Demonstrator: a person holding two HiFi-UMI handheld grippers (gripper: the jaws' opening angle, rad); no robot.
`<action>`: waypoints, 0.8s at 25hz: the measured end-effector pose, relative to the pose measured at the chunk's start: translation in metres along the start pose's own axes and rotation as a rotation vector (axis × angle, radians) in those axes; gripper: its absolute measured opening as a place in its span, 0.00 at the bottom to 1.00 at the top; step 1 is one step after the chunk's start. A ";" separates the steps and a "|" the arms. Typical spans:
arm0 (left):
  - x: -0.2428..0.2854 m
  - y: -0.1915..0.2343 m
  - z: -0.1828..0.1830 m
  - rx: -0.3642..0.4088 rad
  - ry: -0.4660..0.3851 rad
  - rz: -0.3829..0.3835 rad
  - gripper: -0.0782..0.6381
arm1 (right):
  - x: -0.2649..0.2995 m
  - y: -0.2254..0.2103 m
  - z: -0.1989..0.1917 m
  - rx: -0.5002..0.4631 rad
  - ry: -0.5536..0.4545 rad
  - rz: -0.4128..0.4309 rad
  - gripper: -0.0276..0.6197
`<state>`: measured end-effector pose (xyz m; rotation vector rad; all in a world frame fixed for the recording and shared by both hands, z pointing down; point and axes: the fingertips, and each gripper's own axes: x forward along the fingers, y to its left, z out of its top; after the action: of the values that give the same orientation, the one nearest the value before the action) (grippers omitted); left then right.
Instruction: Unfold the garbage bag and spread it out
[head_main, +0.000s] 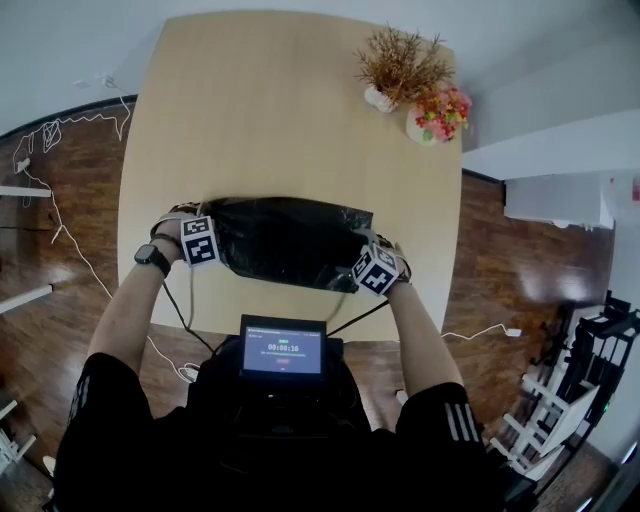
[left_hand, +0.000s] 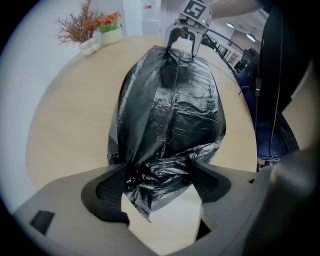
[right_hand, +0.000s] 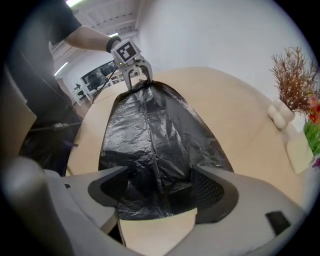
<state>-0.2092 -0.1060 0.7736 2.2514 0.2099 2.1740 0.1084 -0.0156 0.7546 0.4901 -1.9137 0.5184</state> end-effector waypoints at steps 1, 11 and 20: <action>0.000 0.001 -0.001 -0.009 -0.002 -0.005 0.70 | 0.002 0.000 -0.002 -0.017 0.006 0.001 0.70; 0.001 0.005 0.002 -0.066 -0.008 -0.006 0.74 | 0.002 -0.014 0.002 -0.050 0.021 -0.008 0.72; -0.069 0.006 0.041 -0.240 -0.304 0.106 0.73 | -0.059 -0.008 0.054 0.066 -0.276 -0.095 0.73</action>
<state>-0.1696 -0.1151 0.7041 2.4535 -0.1661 1.7505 0.0947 -0.0467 0.6819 0.7225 -2.1281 0.4722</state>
